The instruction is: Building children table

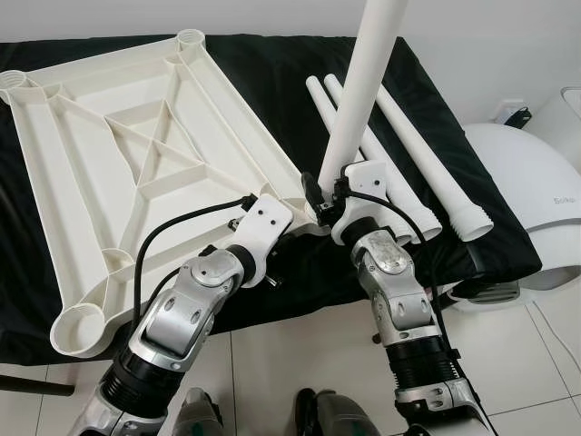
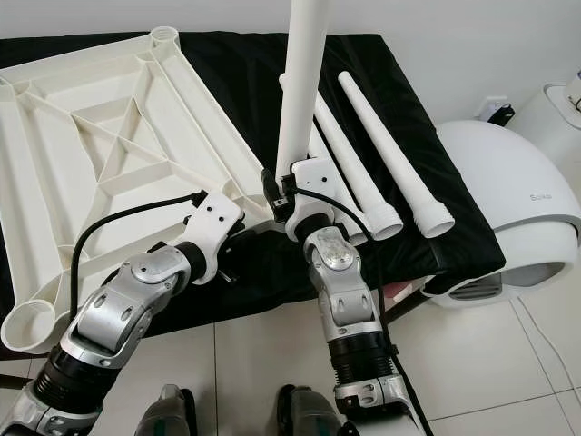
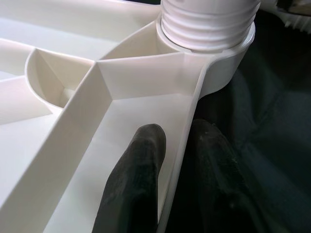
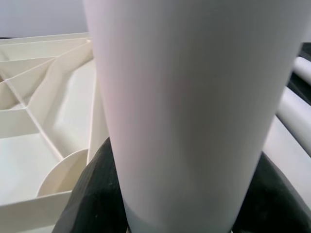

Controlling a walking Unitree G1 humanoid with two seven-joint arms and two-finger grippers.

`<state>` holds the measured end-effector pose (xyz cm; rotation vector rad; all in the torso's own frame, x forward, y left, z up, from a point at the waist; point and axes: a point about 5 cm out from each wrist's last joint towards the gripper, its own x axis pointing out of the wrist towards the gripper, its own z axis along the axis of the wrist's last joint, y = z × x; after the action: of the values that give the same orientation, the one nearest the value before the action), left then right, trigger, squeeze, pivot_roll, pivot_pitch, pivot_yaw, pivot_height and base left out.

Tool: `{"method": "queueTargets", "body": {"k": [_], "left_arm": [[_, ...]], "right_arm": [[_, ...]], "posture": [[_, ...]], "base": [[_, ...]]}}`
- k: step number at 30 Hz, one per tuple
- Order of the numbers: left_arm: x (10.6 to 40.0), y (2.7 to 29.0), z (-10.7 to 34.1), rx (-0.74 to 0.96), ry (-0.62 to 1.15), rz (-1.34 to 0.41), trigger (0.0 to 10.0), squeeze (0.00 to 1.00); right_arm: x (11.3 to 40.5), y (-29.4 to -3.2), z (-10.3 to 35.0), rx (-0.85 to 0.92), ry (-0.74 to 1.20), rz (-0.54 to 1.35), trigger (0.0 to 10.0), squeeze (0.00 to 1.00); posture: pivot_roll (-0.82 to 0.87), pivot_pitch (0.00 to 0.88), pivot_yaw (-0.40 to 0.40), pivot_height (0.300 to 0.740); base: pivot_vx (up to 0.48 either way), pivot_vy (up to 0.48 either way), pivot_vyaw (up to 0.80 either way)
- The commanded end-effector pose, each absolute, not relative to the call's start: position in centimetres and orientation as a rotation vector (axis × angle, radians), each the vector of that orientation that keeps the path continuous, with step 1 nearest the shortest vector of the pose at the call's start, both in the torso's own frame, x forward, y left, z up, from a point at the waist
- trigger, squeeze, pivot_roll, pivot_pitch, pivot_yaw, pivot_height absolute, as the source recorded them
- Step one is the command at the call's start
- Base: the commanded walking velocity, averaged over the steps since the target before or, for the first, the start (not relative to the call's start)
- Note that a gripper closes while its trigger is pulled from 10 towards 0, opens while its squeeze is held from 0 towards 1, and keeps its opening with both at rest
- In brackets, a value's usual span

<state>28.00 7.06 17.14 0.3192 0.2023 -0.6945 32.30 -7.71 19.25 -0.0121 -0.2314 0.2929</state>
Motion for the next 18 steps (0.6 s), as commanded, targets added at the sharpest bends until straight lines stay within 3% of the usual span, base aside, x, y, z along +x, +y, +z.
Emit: {"method": "queueTargets", "body": {"k": [1,11,12,13,18], "left_arm": [[26.7,5.3,17.1,0.306,0.193,-0.818,10.0,0.00],[26.5,5.3,17.1,0.307,0.193,-0.812,10.0,0.00],[26.5,5.4,17.1,0.307,0.193,-0.812,10.0,0.00],[26.5,5.4,17.1,0.308,0.193,-0.811,10.0,0.00],[26.5,5.3,17.0,0.307,0.193,-0.811,10.0,0.00]], "right_arm": [[33.2,-7.9,18.2,-0.038,-0.151,0.193,0.0,0.00],[32.6,-6.2,17.7,-0.001,-0.109,0.142,0.0,0.00],[32.6,-6.2,17.7,-0.001,-0.106,0.140,4.6,0.00],[32.6,-6.3,17.5,-0.001,-0.088,0.135,10.0,0.00],[32.8,-6.6,17.3,-0.009,-0.071,0.126,10.0,0.00]], "posture": [[0.05,0.184,-0.069,0.740],[0.07,0.177,-0.075,0.740],[0.07,0.177,-0.075,0.740],[0.07,0.177,-0.076,0.740],[0.06,0.170,-0.077,0.740]], "base": [[0.000,0.000,0.00],[0.000,0.000,0.00],[0.000,0.000,0.00],[0.000,0.000,0.00],[0.000,0.000,0.00]]}}
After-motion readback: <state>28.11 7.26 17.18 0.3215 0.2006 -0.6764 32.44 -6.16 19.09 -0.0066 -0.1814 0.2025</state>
